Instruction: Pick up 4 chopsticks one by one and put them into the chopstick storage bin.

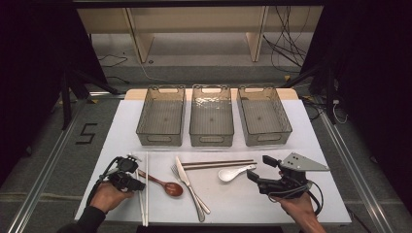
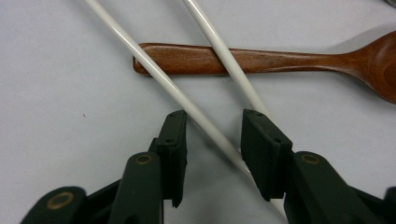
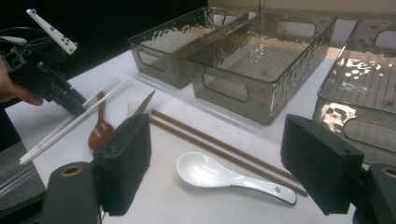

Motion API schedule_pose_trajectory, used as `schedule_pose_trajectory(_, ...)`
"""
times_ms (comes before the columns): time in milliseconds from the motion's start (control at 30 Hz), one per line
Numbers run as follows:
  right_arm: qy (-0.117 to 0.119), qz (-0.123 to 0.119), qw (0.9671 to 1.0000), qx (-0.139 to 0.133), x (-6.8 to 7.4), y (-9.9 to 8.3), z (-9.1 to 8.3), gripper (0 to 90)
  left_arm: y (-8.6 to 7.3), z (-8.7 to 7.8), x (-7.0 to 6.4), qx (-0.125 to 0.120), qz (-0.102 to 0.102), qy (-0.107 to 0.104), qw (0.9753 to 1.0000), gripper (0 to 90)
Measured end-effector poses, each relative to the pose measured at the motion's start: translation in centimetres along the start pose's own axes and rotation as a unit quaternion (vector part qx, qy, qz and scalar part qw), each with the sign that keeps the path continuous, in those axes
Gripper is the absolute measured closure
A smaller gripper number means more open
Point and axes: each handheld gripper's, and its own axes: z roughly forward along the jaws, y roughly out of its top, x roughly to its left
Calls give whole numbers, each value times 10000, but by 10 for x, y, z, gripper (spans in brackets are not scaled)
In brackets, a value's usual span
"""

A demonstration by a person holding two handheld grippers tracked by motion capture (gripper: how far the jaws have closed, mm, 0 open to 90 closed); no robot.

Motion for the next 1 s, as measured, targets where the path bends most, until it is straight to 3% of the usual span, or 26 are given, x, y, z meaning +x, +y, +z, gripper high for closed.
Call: schedule_pose_trajectory(1000, -44, -68, 10000, -15, 0, 0, 0, 262, 4, 0, 10, 56, 62, -5, 10000, 831)
